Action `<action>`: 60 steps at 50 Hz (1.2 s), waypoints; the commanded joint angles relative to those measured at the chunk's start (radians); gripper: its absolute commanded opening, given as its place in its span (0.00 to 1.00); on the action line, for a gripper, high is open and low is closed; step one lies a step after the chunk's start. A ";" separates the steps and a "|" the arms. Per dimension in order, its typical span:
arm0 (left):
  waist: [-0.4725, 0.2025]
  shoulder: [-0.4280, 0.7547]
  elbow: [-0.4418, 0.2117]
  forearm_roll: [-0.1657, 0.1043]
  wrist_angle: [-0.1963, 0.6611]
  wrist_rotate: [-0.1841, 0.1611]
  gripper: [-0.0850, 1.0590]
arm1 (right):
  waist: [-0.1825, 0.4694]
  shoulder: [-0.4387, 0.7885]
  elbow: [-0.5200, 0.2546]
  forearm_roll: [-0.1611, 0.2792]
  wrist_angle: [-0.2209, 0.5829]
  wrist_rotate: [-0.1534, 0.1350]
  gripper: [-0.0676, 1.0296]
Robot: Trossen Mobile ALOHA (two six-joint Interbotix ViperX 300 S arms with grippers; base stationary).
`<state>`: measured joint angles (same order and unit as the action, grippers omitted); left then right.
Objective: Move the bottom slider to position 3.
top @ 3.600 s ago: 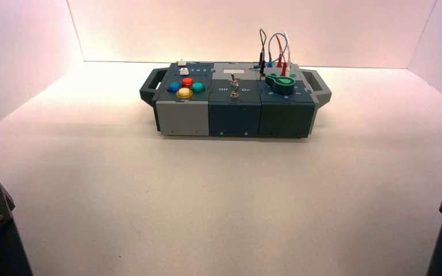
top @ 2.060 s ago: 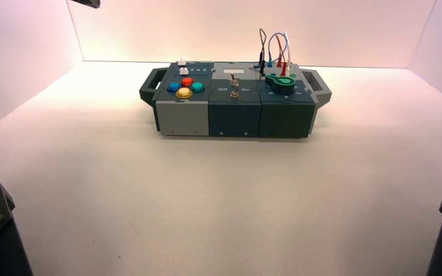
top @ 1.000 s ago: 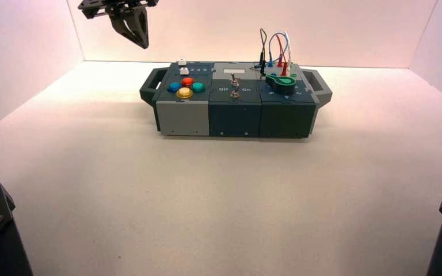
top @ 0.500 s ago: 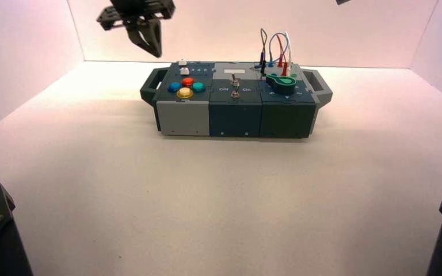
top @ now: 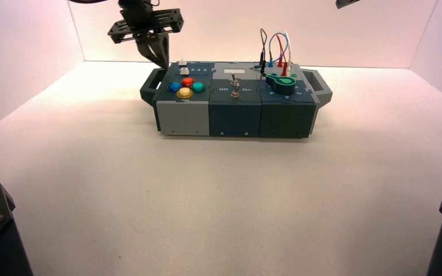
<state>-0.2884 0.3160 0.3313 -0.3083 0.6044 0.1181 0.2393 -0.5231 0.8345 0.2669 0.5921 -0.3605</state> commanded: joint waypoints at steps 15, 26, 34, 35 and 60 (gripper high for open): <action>-0.031 0.017 -0.058 -0.002 -0.008 -0.032 0.05 | 0.002 -0.005 -0.014 0.002 -0.011 -0.006 0.04; -0.054 0.028 -0.077 -0.003 -0.008 -0.032 0.05 | 0.002 -0.002 -0.012 0.002 -0.011 -0.005 0.04; -0.063 0.037 -0.091 -0.003 0.000 -0.032 0.05 | 0.002 0.003 -0.012 0.002 -0.011 -0.005 0.04; -0.064 0.038 -0.092 -0.003 0.002 -0.032 0.05 | 0.002 0.005 -0.012 0.002 -0.012 -0.005 0.04; -0.067 0.046 -0.091 -0.005 0.025 -0.049 0.05 | 0.002 0.006 -0.011 0.002 -0.011 -0.005 0.04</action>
<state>-0.3482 0.3835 0.2546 -0.3114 0.6197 0.0721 0.2408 -0.5123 0.8345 0.2669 0.5890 -0.3605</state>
